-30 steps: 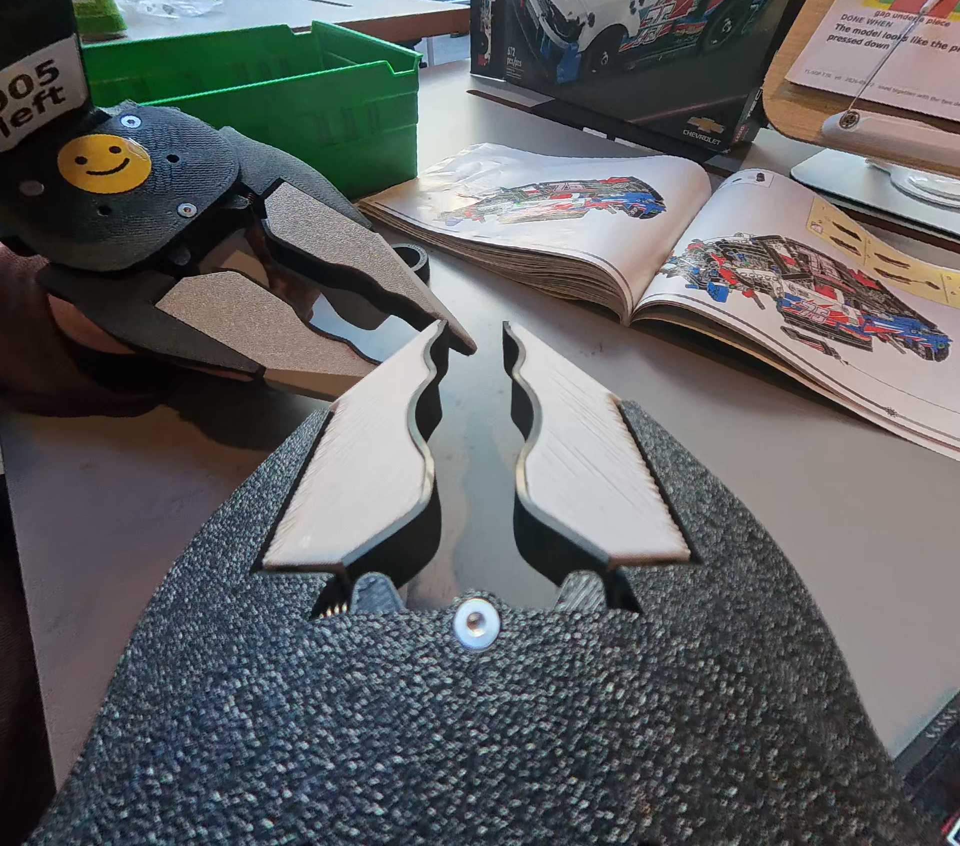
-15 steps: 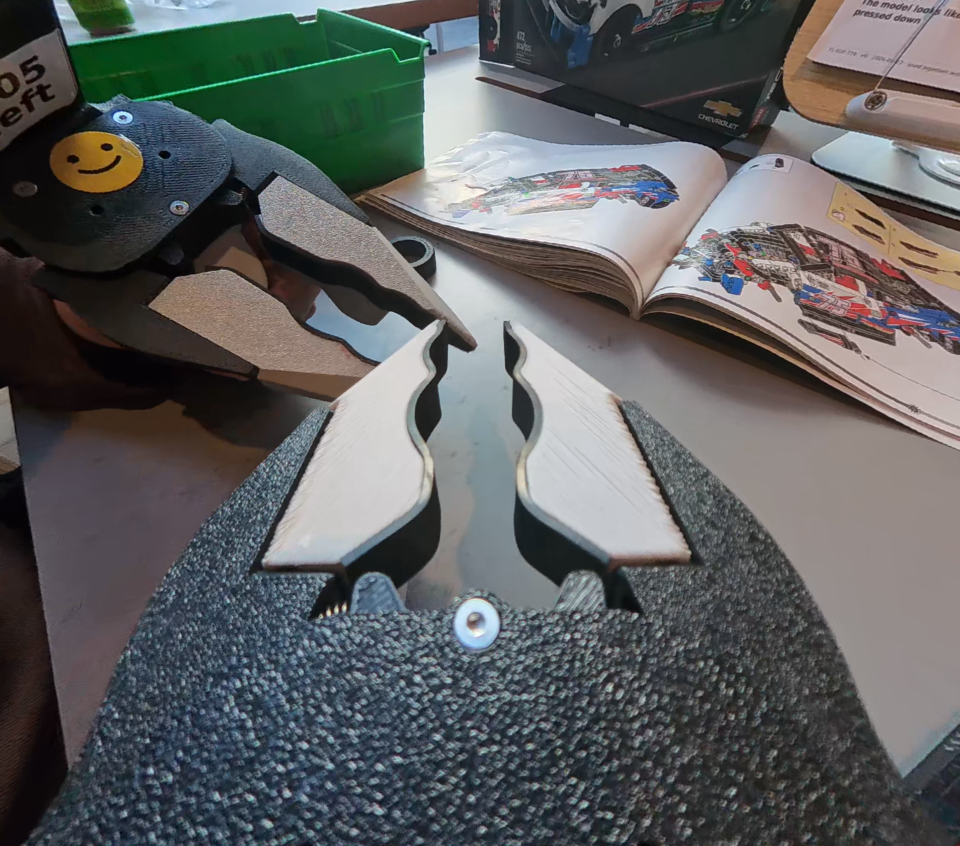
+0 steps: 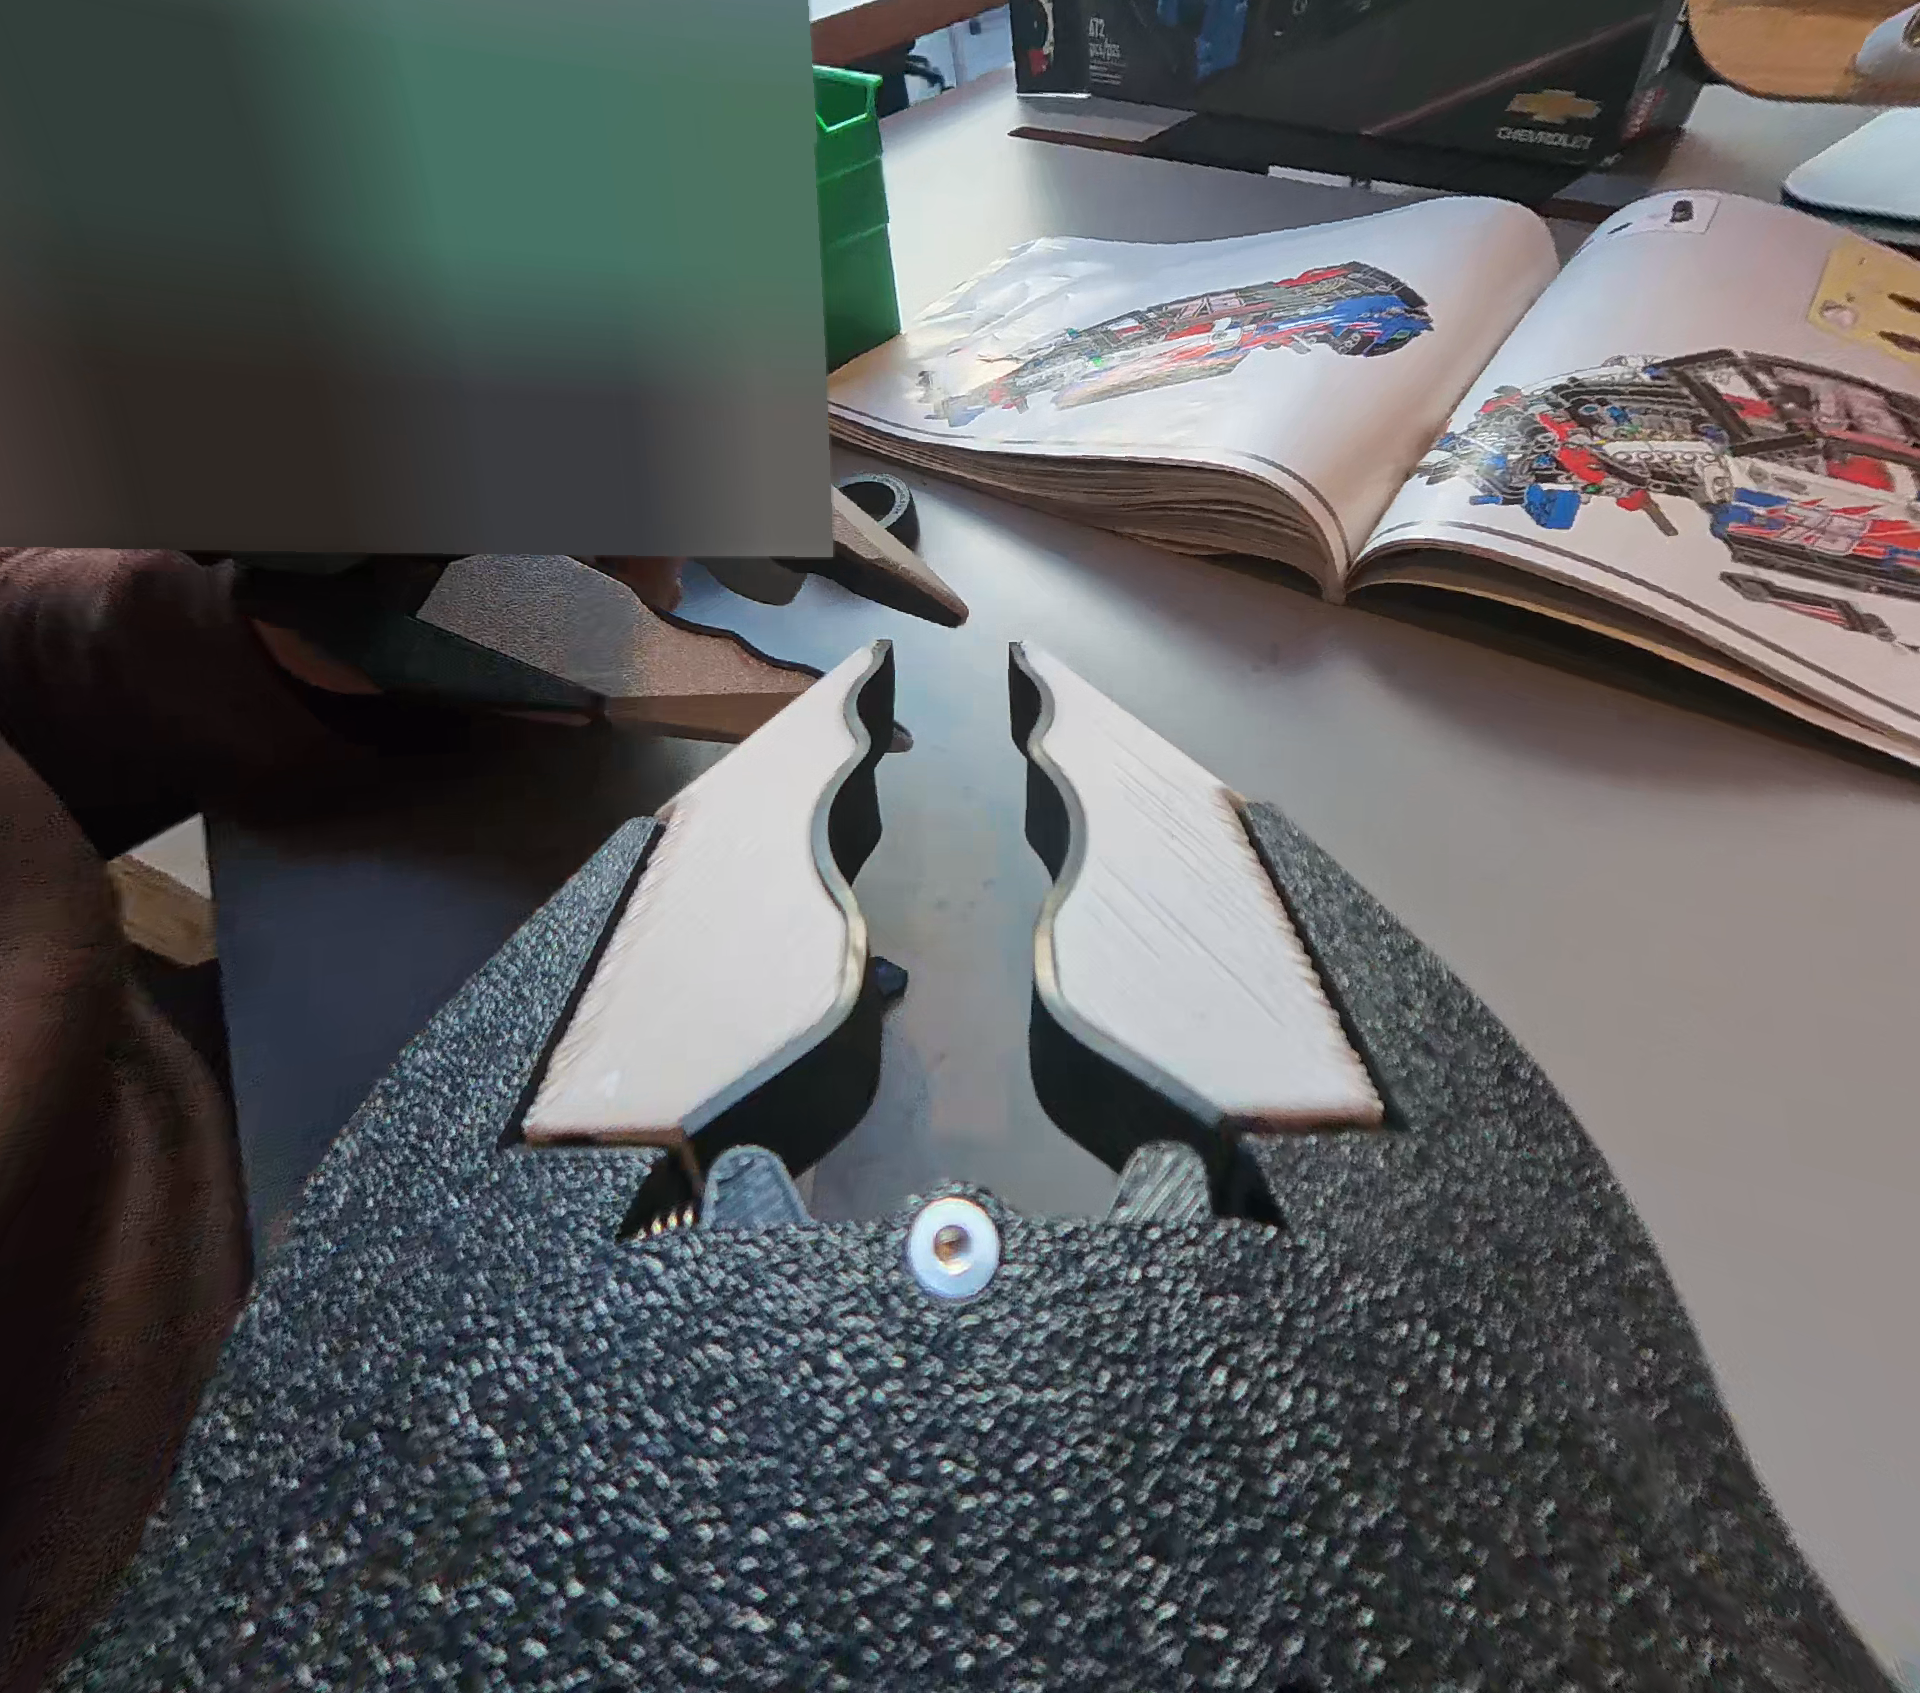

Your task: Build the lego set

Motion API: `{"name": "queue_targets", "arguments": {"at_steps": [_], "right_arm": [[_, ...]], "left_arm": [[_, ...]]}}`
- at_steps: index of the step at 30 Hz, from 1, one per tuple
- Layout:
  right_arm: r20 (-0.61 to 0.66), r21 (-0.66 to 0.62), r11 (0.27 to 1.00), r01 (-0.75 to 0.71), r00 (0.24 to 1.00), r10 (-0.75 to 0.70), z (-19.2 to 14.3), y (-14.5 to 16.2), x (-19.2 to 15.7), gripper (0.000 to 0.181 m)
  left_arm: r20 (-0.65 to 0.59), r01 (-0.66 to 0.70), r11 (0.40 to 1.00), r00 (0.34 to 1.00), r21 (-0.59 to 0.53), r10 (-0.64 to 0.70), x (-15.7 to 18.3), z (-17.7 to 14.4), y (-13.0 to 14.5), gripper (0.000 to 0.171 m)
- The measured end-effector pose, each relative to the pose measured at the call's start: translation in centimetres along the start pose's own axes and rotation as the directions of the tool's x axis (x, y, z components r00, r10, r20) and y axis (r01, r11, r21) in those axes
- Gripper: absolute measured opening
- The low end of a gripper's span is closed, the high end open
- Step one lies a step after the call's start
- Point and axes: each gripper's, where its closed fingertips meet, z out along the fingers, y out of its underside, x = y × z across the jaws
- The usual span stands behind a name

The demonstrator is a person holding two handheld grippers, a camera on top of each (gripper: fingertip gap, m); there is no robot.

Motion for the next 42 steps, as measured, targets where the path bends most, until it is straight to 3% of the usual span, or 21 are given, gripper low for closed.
{"name": "queue_targets", "arguments": {"at_steps": [7, 11, 14, 18, 22, 29, 35, 42], "right_arm": [[0.156, 0.048, 0.983, -0.179, 0.973, 0.169, -0.6, -0.8, 0.0, 0.025], [0.272, 0.089, 0.937, -0.339, 0.913, 0.304, -1.4, -1.6, 0.5, 0.024], [0.286, 0.086, 0.922, -0.376, 0.896, 0.339, -1.6, -1.5, 0.4, 0.02], [0.235, 0.043, 0.966, -0.255, 0.942, 0.239, -1.3, -0.5, -1.9, 0.02], [0.11, -0.004, 0.998, -0.066, 0.992, 0.066, 0.4, 0.2, -3.0, 0.02], [-0.034, -0.009, 0.991, 0.136, 0.99, -0.136, 1.0, 0.3, -3.7, 0.018], [-0.082, 0.012, 0.986, 0.164, 0.983, -0.162, 0.8, 0.0, -3.5, 0.018], [-0.045, 0.013, 0.991, 0.133, 0.99, -0.132, 0.8, 0.0, -3.6, 0.018]], "left_arm": [[-0.087, 0.132, 0.99, 0.987, -0.043, -0.136, -0.4, 0.6, 0.6, 0.029], [-0.096, 0.068, 0.995, 0.993, -0.073, -0.075, 0.3, 1.0, 1.0, 0.023], [-0.068, 0.071, 0.997, 0.995, -0.037, -0.073, -0.1, 0.6, 0.6, 0.025], [-0.05, 0.089, 0.992, 0.994, -0.084, -0.093, 0.2, 0.0, 1.4, 0.027], [0.005, -0.042, 0.993, 0.999, -0.107, 0.042, 0.9, 0.1, 1.7, 0.028], [0.135, -0.16, 0.987, 0.978, -0.026, 0.162, 0.5, -1.3, 0.6, 0.023], [0.198, -0.252, 0.966, 0.946, -0.054, 0.258, 0.4, -1.7, 1.0, 0.02], [0.208, -0.257, 0.964, 0.941, -0.074, 0.267, -0.2, -1.4, 1.3, 0.02]]}}
